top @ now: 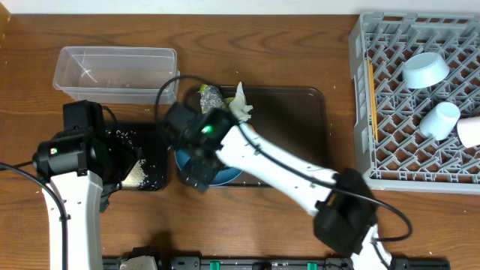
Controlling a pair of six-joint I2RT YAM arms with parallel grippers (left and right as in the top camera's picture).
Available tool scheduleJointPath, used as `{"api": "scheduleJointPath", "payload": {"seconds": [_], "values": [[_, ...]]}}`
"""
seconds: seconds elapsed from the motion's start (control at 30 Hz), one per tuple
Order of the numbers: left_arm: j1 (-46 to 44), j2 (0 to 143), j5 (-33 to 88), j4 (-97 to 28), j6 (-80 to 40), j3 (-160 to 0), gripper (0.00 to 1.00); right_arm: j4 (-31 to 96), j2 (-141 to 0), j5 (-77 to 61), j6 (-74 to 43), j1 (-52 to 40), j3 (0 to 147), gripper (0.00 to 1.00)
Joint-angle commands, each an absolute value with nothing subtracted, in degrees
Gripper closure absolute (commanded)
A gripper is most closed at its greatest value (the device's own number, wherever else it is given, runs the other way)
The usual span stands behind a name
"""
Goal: Sort waste into correct bins and load items into the dishwasher rack
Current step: 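Move the right gripper from the rack to the light blue bowl, then grasp the light blue bowl's rim with the right gripper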
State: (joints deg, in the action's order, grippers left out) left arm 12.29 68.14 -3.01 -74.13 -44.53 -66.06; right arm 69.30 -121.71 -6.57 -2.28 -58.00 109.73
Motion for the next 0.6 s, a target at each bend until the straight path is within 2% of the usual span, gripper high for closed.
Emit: {"api": "scheduleJointPath", "payload": {"seconds": [0.0, 0.57], "values": [[12.58, 68.2, -3.66, -74.35, -43.77, -66.98, 0.02, 68.29, -123.96, -5.98, -1.67, -59.55, 109.58, 0.16], [12.58, 68.2, -3.66, -74.35, -43.77, -66.98, 0.02, 62.52, -126.91, -5.76, -11.53, -60.25, 109.45, 0.19]]}}
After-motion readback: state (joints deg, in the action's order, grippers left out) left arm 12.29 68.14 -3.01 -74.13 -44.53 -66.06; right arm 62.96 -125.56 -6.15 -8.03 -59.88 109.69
